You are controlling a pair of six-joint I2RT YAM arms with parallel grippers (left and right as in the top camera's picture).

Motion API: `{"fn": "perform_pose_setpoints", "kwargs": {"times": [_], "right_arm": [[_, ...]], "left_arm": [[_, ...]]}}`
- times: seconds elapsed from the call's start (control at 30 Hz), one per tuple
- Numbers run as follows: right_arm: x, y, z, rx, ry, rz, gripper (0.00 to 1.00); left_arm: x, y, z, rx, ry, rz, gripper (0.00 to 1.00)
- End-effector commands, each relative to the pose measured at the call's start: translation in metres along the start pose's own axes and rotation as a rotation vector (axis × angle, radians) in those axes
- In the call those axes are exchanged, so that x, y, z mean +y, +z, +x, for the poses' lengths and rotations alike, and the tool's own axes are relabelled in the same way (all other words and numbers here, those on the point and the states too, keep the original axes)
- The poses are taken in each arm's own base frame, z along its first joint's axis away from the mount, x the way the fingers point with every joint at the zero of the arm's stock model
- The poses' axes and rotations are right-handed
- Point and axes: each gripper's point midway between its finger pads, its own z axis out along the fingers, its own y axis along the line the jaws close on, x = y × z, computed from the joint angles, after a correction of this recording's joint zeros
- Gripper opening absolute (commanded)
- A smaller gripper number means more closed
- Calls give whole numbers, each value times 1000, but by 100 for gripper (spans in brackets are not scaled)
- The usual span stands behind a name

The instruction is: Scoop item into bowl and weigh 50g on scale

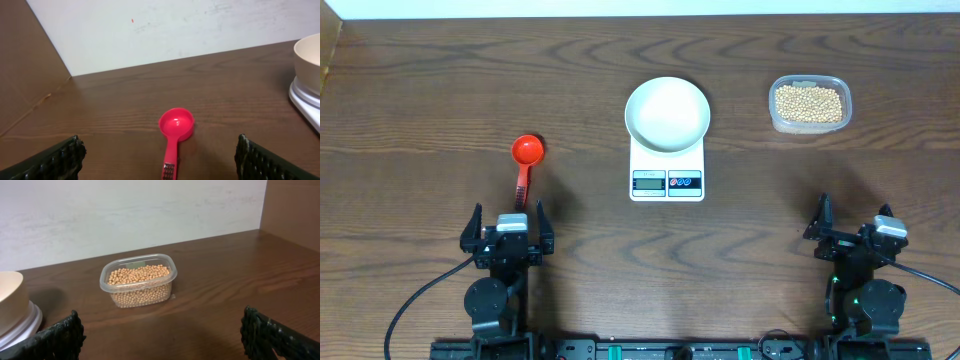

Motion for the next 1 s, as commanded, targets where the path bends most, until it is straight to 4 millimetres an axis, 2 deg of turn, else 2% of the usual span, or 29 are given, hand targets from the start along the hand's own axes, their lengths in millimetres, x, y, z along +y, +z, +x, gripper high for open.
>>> {"fn": "perform_pose_setpoints", "kwargs": {"times": [0.0, 0.4, 0.5, 0.67, 0.87, 0.97], "right_arm": [[1, 0, 1, 0, -10, -4, 99], [1, 0, 1, 0, -10, -4, 99], [1, 0, 1, 0, -10, -4, 99], [1, 0, 1, 0, -10, -4, 99], [1, 0, 1, 0, -10, -4, 99], [1, 0, 1, 0, -10, -4, 99]], "left_arm": [[-1, 2, 16, 40, 29, -2, 98], [0, 2, 16, 40, 29, -10, 98], [2, 2, 6, 3, 0, -20, 98], [15, 1, -3, 3, -239, -70, 98], [25, 6, -26, 62, -245, -75, 98], [15, 18, -40, 111, -178, 19, 98]]}}
